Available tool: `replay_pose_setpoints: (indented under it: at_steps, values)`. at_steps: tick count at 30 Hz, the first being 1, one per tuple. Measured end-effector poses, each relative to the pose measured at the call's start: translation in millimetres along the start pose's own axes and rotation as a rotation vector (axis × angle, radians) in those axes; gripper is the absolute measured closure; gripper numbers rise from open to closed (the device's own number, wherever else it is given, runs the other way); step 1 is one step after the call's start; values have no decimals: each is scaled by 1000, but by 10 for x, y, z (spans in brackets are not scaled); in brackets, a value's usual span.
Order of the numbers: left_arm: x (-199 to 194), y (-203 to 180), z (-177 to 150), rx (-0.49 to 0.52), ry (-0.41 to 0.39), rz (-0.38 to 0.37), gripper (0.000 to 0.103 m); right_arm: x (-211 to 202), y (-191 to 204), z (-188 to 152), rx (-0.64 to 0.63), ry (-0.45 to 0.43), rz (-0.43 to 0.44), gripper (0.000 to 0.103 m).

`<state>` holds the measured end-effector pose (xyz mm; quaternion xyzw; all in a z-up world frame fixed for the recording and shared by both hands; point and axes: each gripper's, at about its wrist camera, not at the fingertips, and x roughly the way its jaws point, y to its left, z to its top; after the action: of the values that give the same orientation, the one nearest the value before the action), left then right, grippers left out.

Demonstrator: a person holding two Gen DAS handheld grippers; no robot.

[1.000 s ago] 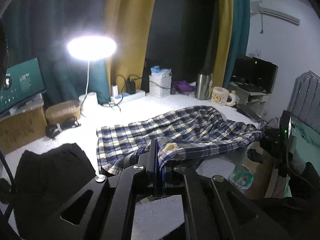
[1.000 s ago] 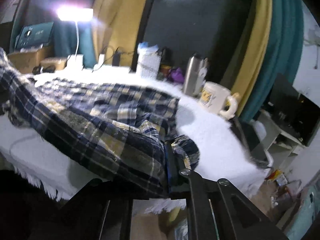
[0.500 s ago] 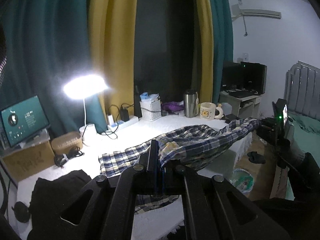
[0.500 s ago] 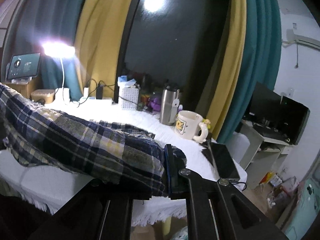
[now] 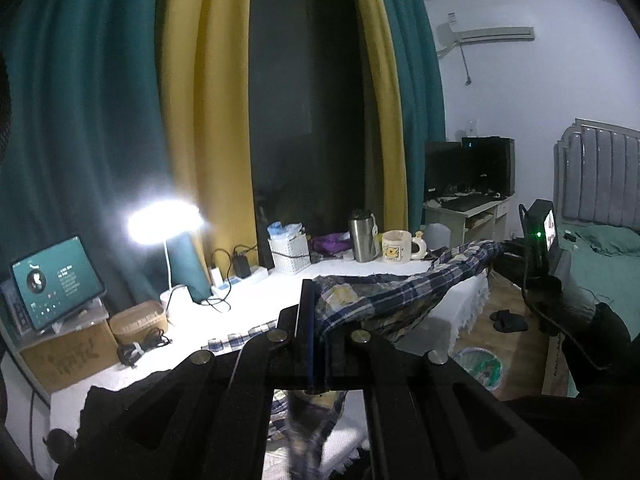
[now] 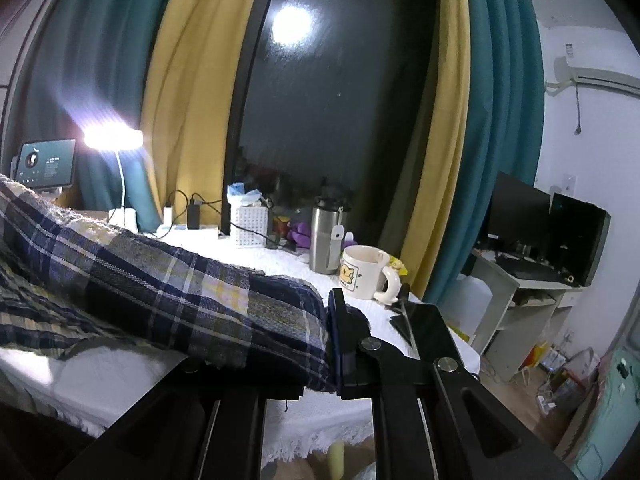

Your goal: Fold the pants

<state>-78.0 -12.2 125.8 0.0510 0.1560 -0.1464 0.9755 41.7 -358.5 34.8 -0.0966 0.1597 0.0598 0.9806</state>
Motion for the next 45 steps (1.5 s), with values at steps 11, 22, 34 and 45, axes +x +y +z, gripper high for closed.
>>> replay_pose_setpoints:
  at_steps: [11,22,34,45]
  values:
    - [236,124,-9,15,33,-4,101,136,0,9,32,26,9,93]
    - [753,476,-38,-32,108,5,101,682,69,227,38,82,9,93]
    - [1433,989,-178,-103,229,34,101,1419,218,389,7,170,39,93]
    - [1987,1385,-358,-150,338,66,101,2175,459,370,-11,260,84,93]
